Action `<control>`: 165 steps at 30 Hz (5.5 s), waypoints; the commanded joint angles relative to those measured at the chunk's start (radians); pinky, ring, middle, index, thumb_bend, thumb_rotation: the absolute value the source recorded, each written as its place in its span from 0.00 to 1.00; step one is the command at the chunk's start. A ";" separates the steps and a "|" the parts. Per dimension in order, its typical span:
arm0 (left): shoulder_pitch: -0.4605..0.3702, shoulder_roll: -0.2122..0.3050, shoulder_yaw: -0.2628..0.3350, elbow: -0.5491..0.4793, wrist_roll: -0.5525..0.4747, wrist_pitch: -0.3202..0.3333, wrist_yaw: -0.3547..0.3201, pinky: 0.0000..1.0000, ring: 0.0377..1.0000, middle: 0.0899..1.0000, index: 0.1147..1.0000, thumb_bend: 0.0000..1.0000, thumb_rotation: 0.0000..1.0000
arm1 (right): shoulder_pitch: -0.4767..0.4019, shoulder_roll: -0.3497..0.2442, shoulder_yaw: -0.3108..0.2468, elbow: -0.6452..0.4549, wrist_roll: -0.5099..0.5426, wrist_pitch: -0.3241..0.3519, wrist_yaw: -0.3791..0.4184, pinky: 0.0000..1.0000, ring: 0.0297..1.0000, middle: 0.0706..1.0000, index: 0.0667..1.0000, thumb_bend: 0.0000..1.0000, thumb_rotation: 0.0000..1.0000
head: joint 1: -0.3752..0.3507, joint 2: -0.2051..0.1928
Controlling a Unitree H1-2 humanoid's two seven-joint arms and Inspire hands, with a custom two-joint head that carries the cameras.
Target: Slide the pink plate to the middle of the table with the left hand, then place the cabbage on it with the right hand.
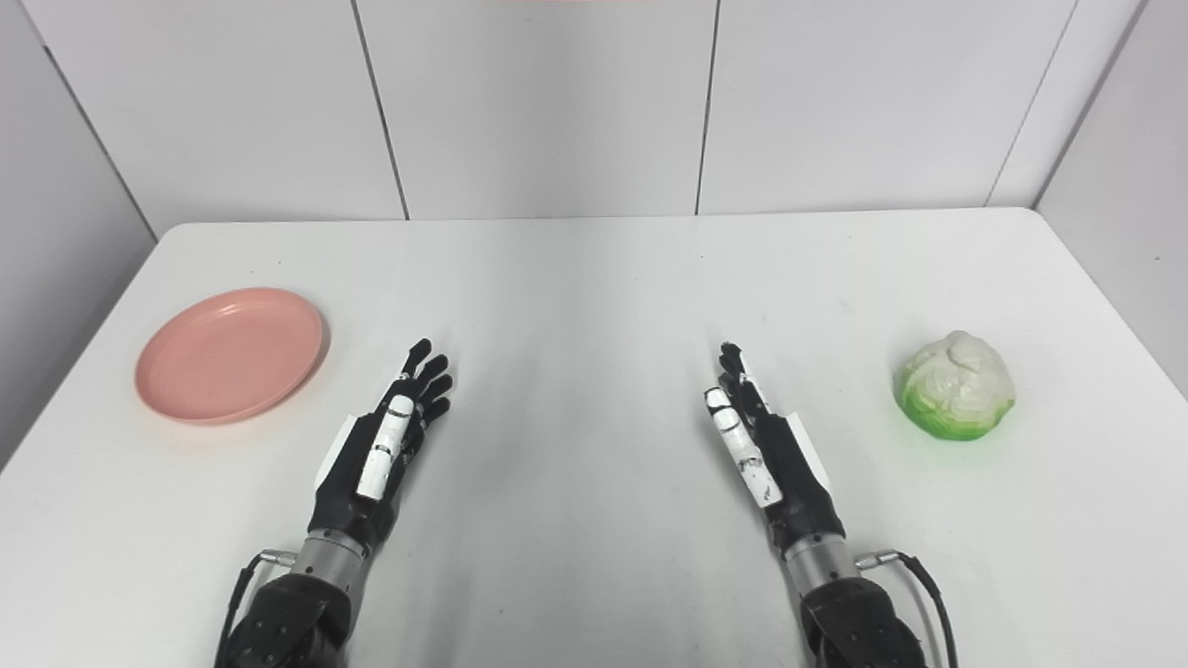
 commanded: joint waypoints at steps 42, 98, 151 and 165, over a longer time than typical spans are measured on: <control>0.004 -0.011 -0.025 0.115 0.044 -0.061 0.016 0.94 0.95 0.96 0.96 0.55 1.00 | -0.014 -0.021 -0.010 0.019 0.033 0.010 0.037 1.00 1.00 1.00 1.00 0.22 1.00 | 0.158 -0.049; -0.305 0.012 0.122 -0.316 -0.074 0.267 0.067 0.97 0.92 0.93 0.92 0.56 1.00 | -0.011 -0.041 -0.037 -0.016 0.084 0.029 0.061 1.00 1.00 1.00 1.00 0.09 1.00 | 0.372 -0.107; -0.539 0.461 0.485 0.299 -0.219 0.241 0.111 0.94 0.94 0.94 0.92 0.49 1.00 | -0.004 -0.051 -0.042 -0.035 0.092 0.037 0.068 1.00 1.00 1.00 1.00 0.06 1.00 | 0.381 -0.108; -0.515 0.477 0.505 0.449 -0.231 0.168 0.122 0.94 0.93 0.93 0.92 0.49 1.00 | -0.003 -0.056 -0.043 -0.040 0.100 0.043 0.071 1.00 1.00 1.00 1.00 0.08 1.00 | 0.387 -0.092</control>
